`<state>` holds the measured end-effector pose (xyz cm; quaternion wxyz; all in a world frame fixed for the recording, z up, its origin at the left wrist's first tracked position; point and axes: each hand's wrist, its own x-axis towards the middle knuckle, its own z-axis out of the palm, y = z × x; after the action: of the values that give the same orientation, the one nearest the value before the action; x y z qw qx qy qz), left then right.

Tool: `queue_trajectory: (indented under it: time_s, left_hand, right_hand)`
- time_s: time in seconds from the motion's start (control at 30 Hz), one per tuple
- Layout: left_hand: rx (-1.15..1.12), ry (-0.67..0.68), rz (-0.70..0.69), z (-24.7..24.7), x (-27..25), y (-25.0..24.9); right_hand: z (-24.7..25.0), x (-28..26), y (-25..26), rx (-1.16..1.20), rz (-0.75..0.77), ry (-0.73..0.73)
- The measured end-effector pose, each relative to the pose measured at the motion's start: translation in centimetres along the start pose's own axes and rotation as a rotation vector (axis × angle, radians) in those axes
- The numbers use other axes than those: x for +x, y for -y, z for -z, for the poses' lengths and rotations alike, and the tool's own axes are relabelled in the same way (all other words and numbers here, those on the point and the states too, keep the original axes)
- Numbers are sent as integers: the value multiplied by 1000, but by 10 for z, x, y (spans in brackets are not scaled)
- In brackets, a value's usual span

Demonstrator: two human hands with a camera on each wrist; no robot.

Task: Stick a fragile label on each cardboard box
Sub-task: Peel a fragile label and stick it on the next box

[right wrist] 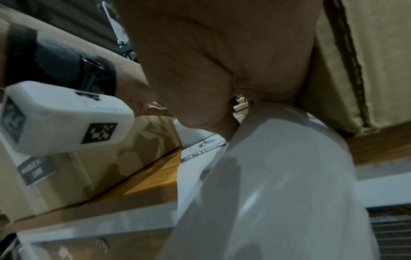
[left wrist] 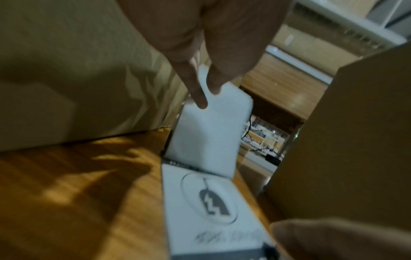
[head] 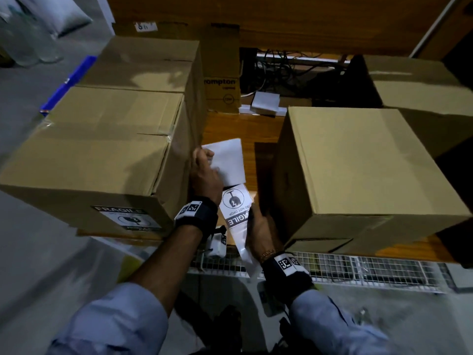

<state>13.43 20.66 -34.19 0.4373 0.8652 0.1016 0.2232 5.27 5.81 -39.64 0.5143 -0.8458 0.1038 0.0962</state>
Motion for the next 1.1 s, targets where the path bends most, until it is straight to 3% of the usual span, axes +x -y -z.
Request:
queue_trajectory:
  time_s: [0.1,0.2,0.3,0.4,0.57,0.63,0.7,0.93,1.1]
  left_hand:
    - [138,172,11,-14,-4,18]
    - [175,357,2,-22,-12,33]
    - [331,486,-69,-18,-30,41]
    - [325,554,-99,-7,-47,45]
    - [477,767,-155,6,-64,55]
    - [476,782,-180,7,-65,60]
    - [456,754,-163,7,-67,64]
    - [314,622,-210,7,-69,73]
    - [262,535,-242,3,-69,72]
  right_hand:
    - [1,2,-8,-258,5,-30]
    - [3,5,-11,-354,64,1]
    - [11,-1,3,-60,26,-9]
    - [16,-4,7,-10,5,4]
    - [16,-3,2,-252,48,18]
    - [12,-4,-2,-248,39,-62]
    - [7,-8,-8,-291,23,-46]
    - [11,-30,-6,-842,306,-94]
    - [15,-33,-4,-910,350,-77]
